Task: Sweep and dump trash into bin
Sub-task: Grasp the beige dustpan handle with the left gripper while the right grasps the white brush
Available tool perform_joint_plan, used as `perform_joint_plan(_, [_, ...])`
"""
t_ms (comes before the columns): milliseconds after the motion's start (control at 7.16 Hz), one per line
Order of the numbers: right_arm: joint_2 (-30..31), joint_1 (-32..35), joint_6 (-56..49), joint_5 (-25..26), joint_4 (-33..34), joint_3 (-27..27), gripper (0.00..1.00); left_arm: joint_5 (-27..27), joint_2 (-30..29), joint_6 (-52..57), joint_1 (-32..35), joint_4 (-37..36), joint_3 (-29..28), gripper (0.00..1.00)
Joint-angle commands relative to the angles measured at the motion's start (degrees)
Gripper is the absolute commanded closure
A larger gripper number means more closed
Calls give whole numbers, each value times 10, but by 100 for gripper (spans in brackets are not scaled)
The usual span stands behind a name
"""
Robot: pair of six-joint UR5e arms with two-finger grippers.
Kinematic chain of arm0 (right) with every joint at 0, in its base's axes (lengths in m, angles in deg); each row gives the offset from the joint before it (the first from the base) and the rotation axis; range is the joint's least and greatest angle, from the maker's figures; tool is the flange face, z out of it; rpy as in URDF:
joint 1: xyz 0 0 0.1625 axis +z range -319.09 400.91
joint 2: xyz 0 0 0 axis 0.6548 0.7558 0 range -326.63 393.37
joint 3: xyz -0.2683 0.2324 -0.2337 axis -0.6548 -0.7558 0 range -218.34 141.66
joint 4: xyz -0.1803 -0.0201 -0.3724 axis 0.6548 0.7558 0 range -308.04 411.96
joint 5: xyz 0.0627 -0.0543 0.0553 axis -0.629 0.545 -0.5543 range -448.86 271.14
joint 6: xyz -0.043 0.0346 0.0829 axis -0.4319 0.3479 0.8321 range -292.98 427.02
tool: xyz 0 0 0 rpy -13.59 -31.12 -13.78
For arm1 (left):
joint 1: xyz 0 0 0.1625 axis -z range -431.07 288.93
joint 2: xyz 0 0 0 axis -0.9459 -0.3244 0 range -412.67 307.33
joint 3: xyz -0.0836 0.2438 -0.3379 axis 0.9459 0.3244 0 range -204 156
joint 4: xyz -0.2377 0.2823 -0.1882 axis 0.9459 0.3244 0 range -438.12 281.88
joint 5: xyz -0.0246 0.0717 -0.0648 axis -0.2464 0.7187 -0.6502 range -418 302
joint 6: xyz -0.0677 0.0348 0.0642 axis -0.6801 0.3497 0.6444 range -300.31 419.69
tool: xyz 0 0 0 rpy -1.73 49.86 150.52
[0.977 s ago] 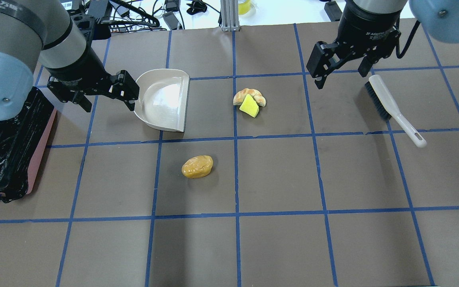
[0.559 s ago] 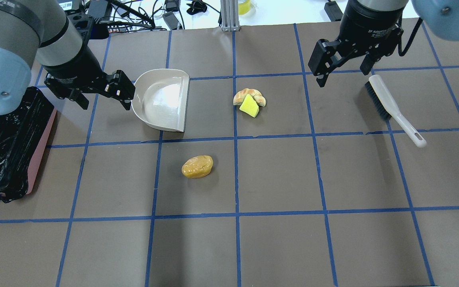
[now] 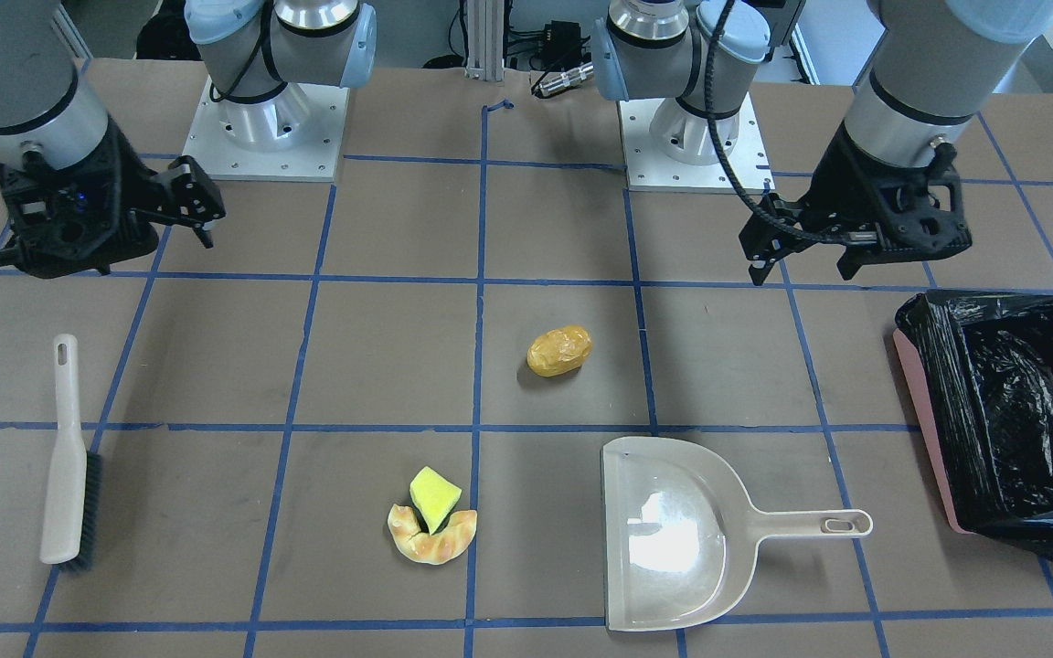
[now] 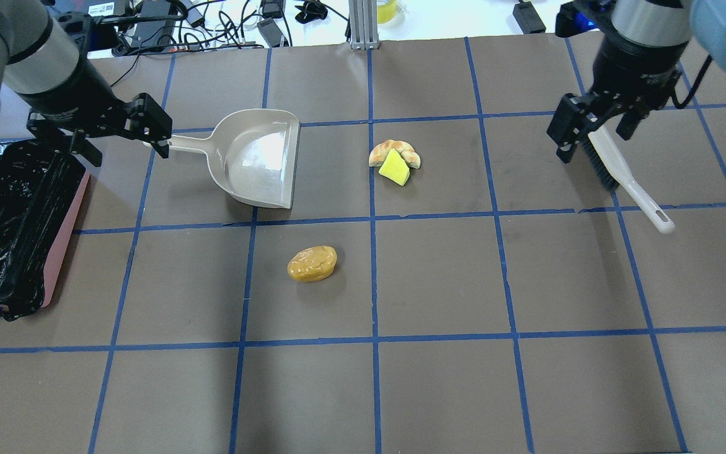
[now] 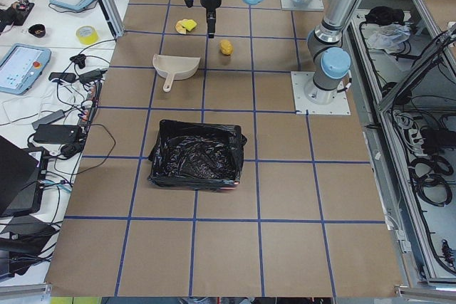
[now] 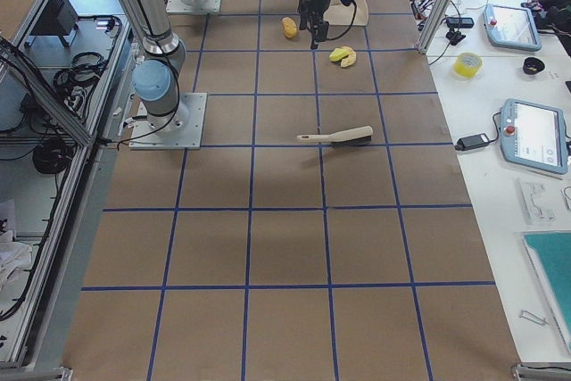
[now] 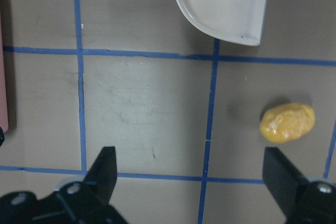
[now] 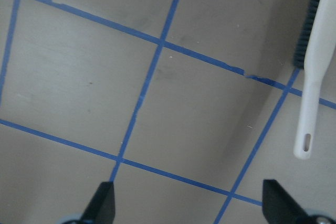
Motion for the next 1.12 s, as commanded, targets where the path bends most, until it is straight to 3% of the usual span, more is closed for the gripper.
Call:
perform_joint_plan(0, [-8, -103, -63, 6, 16, 52, 0, 5, -7, -127, -38, -19, 0, 0])
perform_joint_plan(279, [-26, -119, -131, 55, 113, 102, 0, 6, -19, -394, -38, -33, 9, 0])
perform_joint_plan(419, [-47, -127, -131, 70, 177, 131, 1, 6, -44, -421, -39, -79, 2, 0])
perform_joint_plan(559, [-72, -151, -131, 69, 207, 153, 4, 6, -82, -475, -38, -169, 2, 0])
perform_joint_plan(838, [-95, -164, -132, 76, 301, 191, 6, 0, -159, -594, -36, -198, -34, 0])
perform_joint_plan(977, [-114, -165, -132, 75, 317, 192, 10, 1, -202, -618, -36, -203, -66, 1])
